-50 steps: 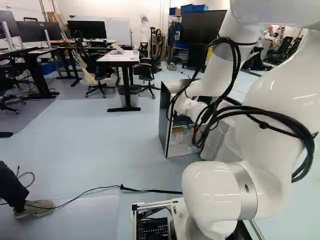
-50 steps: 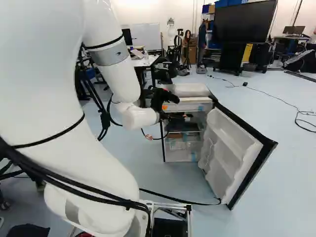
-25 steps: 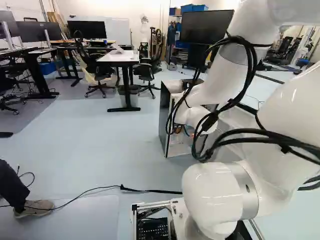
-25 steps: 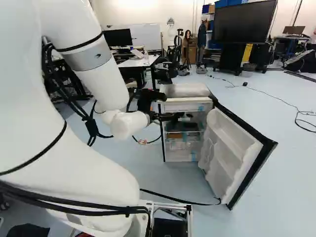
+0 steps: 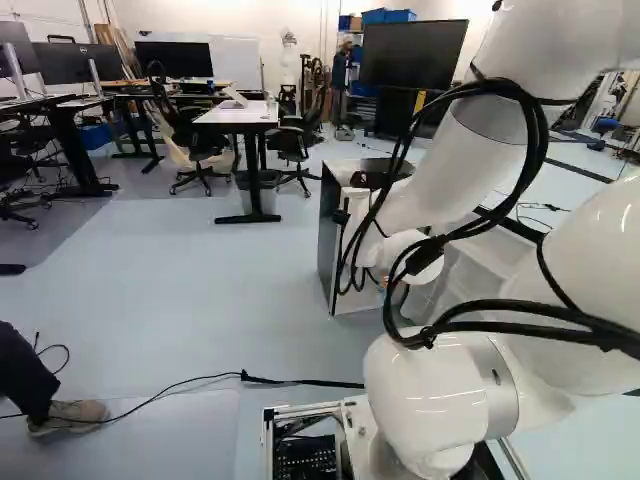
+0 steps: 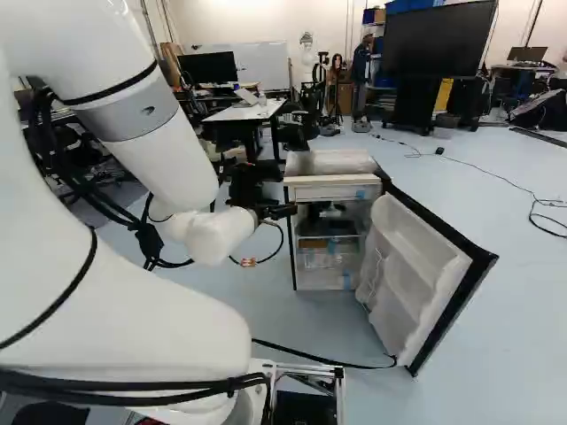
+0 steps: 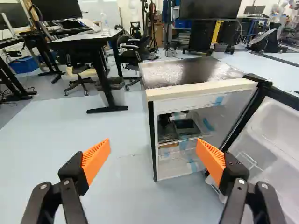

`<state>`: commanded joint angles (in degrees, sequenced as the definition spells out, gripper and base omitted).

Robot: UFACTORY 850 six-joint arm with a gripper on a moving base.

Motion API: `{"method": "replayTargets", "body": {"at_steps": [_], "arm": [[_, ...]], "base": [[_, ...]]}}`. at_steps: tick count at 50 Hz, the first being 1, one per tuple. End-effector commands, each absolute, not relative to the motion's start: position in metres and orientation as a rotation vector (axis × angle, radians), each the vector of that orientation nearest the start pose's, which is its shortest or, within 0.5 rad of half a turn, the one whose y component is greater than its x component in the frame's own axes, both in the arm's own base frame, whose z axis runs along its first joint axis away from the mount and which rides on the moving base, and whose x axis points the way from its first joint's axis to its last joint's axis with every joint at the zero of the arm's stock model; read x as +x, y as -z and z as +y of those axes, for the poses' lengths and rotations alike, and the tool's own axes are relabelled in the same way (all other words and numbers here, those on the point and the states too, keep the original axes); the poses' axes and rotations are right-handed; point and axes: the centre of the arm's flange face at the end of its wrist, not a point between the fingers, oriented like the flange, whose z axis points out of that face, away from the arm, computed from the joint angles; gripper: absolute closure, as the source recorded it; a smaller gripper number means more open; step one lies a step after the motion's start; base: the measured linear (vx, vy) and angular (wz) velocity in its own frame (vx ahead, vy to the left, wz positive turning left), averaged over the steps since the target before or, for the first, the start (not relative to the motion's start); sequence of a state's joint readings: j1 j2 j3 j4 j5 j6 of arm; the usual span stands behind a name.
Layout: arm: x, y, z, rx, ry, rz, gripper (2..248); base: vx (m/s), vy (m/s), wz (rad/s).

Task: Open the fridge door

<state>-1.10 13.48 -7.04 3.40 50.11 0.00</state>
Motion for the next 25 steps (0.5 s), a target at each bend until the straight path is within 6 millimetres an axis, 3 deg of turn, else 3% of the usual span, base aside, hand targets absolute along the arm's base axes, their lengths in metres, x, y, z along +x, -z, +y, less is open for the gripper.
{"method": "replayTargets", "body": {"at_steps": [25], "arm": [[0.271,-0.366,-0.001,-2.559,1.825,0.006,3]], "base": [[0.0,0.0,0.0]]}}
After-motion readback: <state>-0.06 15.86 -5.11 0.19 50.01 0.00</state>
